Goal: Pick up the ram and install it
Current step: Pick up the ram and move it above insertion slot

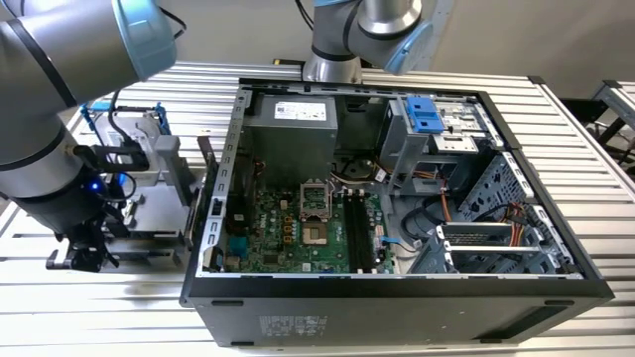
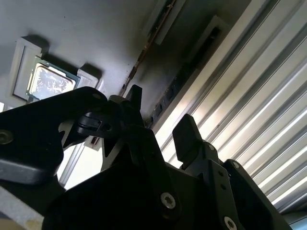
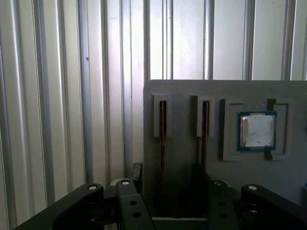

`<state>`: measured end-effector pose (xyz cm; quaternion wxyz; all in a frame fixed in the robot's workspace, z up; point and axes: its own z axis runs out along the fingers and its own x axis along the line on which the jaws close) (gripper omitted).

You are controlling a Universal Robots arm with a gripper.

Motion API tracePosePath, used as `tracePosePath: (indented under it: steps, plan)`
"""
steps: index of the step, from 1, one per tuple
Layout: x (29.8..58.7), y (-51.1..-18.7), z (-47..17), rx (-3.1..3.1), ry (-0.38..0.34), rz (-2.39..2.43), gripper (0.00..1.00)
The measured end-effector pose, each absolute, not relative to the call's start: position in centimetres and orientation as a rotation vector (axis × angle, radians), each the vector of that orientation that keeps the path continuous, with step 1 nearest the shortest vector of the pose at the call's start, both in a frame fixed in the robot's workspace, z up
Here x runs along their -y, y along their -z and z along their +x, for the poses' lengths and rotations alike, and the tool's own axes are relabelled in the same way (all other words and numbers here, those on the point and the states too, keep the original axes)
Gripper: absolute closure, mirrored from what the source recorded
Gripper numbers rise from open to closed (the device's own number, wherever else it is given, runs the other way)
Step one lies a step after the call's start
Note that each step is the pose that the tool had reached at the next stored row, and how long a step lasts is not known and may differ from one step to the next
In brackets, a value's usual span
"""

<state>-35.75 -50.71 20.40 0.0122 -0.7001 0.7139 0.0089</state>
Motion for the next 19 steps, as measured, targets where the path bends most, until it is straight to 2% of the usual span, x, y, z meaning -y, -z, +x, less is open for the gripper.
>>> tracePosePath:
  steps: [19]
  plan:
    - [50.71,-19.98,-35.75,-2.225,-0.028,-2.182,0.0]
